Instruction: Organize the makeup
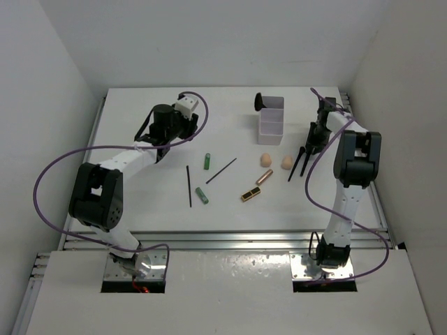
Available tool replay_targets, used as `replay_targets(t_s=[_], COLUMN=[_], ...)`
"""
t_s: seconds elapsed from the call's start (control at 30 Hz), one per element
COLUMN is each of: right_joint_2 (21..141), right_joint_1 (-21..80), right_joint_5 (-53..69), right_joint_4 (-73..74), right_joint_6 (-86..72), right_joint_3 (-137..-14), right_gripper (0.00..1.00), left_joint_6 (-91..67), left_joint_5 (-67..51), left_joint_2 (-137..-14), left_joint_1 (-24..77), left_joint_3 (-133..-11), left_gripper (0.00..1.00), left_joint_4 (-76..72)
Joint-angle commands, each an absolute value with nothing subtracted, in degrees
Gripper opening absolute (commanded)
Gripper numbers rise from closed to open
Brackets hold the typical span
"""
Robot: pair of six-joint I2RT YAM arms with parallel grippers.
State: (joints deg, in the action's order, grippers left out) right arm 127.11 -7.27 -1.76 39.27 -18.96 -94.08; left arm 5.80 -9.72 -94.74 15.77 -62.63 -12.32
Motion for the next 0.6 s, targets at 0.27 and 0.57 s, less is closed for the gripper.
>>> replay_targets(t_s=[0.27, 0.57], right_joint_2=[127.0, 112.25], right_joint_1=[-8.0, -8.09], right_joint_5=[-7.48, -0.71], right_joint_4=[45.43, 30.18], right_joint_6=[-14.77, -12.66], right_joint_3=[-94.74, -85.43], right_gripper=[0.0, 0.0], left_joint_6=[7.65, 7.65], left_joint_5=[-8.96, -10.1], left_joint_2=[-93.08, -93.6], left_joint_1=[15.64, 15.64], left_joint_3=[-62.4, -62.4], left_gripper=[0.54, 0.47], left_joint_4=[-14.41, -14.41])
